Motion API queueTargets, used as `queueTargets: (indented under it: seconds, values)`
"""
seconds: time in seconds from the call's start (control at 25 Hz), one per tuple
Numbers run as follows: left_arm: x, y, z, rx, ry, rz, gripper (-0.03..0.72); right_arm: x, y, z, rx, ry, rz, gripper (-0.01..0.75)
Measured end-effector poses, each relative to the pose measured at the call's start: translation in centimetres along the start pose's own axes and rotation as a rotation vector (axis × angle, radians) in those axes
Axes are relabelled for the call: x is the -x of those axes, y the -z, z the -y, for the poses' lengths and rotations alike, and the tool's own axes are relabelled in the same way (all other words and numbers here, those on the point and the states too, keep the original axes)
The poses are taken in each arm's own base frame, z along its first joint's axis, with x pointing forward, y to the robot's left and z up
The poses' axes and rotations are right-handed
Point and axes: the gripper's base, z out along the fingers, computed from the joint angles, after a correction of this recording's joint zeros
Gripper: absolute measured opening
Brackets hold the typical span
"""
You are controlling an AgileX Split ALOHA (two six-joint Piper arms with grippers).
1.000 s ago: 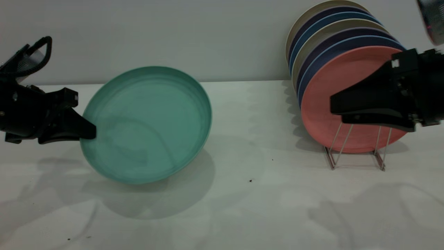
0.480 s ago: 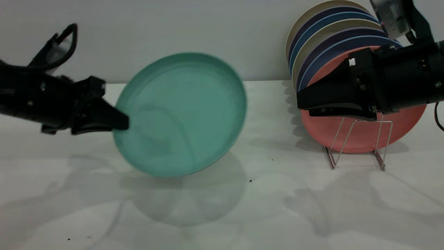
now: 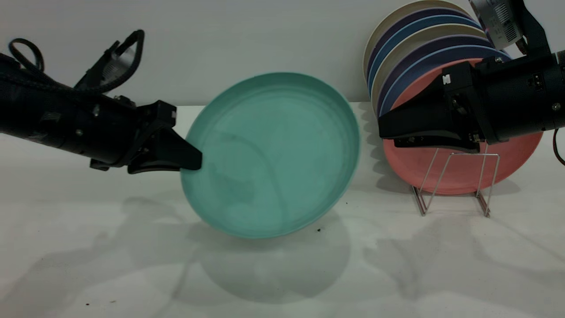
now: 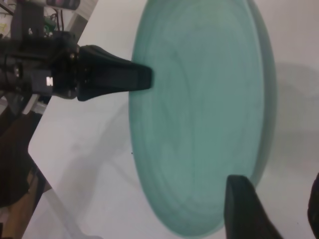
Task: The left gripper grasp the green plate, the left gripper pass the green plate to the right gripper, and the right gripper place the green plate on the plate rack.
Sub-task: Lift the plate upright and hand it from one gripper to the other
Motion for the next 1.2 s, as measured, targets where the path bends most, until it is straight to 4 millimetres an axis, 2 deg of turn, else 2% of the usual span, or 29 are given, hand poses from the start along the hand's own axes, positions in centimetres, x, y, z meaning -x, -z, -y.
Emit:
queueTargets:
  seconds: [0.76,1.2]
  values:
    - [0.3,0.0,0.4,-0.042,0.023,0.024,0.014,-0.1,-0.1,0.2,-0.001,-0.03,-0.005,0.334]
    - [-0.8,-1.8,2.9,-0.053,-0.035,-0.034,0.014,-0.1,-0.1,0.2,-0.001,-0.039,-0.005,0.334]
